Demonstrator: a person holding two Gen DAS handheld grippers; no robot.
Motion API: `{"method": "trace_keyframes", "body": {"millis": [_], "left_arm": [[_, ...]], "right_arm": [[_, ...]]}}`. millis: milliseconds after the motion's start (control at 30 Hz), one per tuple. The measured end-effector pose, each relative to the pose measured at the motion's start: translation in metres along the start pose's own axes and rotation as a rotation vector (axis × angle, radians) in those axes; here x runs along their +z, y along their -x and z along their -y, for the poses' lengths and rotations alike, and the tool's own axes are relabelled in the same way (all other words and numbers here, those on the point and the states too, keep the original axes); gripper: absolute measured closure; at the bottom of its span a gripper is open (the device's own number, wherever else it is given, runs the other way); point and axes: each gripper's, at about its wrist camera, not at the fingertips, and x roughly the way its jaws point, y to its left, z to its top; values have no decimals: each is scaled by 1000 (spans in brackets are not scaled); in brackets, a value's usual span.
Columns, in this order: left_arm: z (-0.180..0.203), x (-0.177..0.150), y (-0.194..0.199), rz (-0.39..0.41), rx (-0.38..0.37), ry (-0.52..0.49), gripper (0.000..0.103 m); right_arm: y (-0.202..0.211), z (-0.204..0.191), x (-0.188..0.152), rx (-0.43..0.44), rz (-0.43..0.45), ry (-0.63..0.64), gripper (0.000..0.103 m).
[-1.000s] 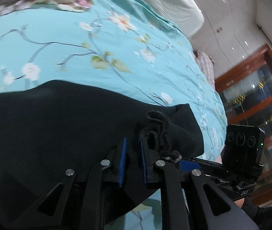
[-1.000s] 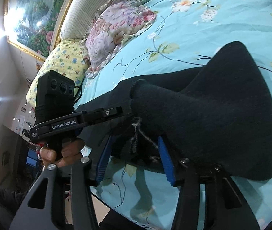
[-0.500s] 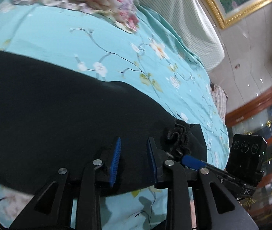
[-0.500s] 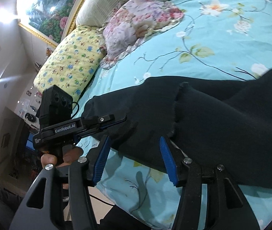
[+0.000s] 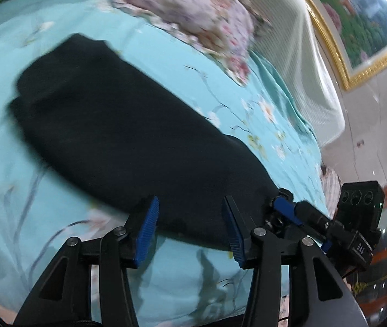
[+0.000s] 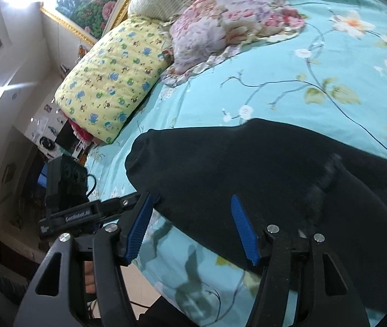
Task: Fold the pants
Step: 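Lower the cuffs onto the pants and open both grippers, then grasp the folded black pants' edge with the left gripper while the right gripper grasps beside it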
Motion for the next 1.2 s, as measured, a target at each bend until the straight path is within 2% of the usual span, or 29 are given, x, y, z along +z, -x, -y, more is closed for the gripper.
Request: {"method": "trace_keyframes", "body": {"millis": [200, 400, 500, 800, 1200], "left_arm": [[-32, -2, 26, 53, 48, 84, 53], [-60, 5, 42, 96, 57, 173, 49], [-73, 7, 44, 112, 72, 216, 42], [-94, 18, 41, 124, 85, 295, 40], [-111, 34, 33, 132, 66, 373, 39]], "right_arm": [[-24, -18, 16, 19, -36, 52, 41], [-47, -32, 30, 36, -70, 90, 41], [-57, -39, 40, 40, -81, 112, 40], [-84, -52, 66, 53, -115, 164, 38], [-153, -62, 106, 60, -219, 238, 38]]}}
